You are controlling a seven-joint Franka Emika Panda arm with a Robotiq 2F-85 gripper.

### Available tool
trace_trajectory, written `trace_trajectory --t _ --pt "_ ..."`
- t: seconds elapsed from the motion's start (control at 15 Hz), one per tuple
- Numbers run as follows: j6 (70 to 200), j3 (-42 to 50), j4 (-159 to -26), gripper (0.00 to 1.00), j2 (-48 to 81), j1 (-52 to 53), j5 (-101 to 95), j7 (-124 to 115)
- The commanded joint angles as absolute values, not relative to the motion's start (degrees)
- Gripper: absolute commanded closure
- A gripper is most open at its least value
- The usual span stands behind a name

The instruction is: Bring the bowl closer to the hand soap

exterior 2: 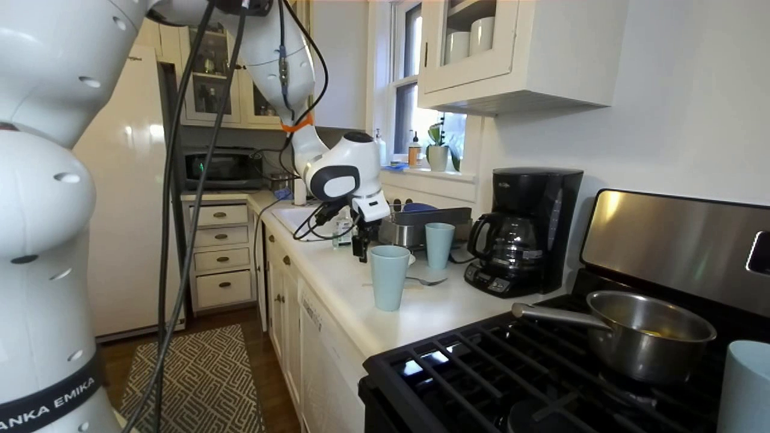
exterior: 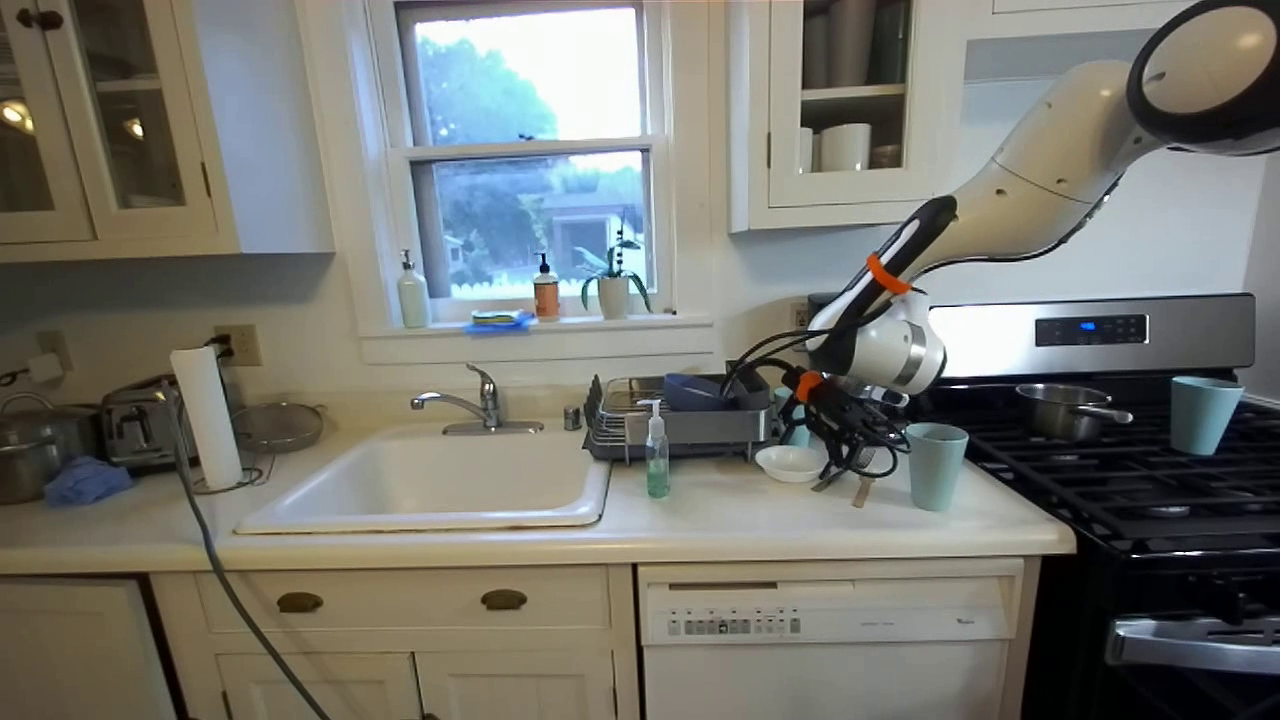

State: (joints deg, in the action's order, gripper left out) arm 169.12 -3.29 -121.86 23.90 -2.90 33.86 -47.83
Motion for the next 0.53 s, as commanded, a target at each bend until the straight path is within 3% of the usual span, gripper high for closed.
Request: trace_trajectory --t 0.0,0.2,0.4,0.47 --pt "171.97 -7.54 -118.91 0.00 27.11 -6.94 38.42 -44.26" --pt "173.69 -10.81 -118.11 0.00 28.70 -10.55 40.62 -41.80" --pt "175.30 -13.58 -117.38 0.10 30.16 -13.92 41.83 -40.10" --pt "175.43 -13.55 -117.36 0.29 30.53 -14.19 41.36 -40.12"
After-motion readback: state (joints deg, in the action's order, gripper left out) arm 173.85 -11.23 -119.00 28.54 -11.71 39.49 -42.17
